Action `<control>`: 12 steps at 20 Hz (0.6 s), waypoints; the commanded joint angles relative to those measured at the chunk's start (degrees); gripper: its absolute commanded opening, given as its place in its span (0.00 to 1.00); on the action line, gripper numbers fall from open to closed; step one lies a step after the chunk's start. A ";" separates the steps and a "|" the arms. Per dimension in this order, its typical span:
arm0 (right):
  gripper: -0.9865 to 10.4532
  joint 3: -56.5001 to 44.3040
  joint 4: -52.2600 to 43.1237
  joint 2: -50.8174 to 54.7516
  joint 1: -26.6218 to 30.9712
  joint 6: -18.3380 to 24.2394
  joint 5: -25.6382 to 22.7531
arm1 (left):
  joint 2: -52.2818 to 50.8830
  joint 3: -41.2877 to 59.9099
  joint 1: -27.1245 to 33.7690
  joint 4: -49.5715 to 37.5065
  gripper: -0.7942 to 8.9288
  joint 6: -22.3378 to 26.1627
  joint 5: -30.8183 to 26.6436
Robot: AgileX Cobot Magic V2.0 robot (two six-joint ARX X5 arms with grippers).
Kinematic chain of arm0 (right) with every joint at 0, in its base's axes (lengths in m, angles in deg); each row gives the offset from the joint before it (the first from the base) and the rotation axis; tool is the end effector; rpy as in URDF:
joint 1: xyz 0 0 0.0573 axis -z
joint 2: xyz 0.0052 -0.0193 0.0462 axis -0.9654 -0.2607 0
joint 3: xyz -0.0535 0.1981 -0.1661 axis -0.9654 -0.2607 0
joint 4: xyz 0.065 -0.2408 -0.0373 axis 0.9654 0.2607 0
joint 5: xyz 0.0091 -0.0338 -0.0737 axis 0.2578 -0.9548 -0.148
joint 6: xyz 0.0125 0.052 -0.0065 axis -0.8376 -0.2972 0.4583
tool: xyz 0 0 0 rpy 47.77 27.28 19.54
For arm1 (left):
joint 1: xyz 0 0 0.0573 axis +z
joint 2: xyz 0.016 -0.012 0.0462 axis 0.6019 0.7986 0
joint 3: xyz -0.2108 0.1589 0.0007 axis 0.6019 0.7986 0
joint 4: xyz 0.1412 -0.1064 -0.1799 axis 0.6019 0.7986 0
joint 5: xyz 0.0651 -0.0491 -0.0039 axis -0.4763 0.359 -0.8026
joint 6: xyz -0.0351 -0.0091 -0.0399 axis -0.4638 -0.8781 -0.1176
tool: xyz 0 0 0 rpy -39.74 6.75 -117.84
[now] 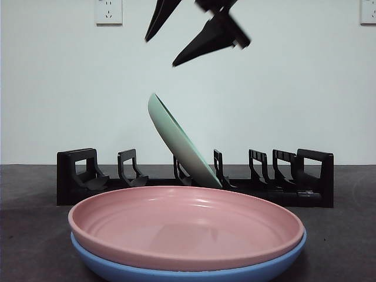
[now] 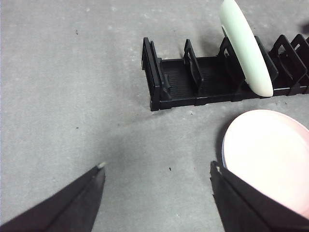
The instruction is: Place the plate
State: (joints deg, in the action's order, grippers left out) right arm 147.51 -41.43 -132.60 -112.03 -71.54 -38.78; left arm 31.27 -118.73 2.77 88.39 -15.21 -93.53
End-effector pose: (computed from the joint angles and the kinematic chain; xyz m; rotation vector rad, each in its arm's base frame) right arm 0.2777 0.2248 0.3319 0.2061 0.9283 0.8658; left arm 0.0524 -0.0266 0.3514 -0.0429 0.6419 -0.2220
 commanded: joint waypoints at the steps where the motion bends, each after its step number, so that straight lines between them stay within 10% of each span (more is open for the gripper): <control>1: 0.31 5.31 -0.46 -5.33 0.50 0.48 0.37 | 0.26 -0.94 -0.22 -0.59 0.44 -0.24 -0.35; 12: 0.27 10.62 -2.23 -15.08 2.14 0.63 1.07 | 0.26 -0.94 -0.22 -0.61 0.44 -0.22 -1.92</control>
State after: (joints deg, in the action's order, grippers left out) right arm 156.54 -42.87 -146.46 -109.43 -71.37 -37.95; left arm 31.27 -118.73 2.77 88.41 -15.23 -95.12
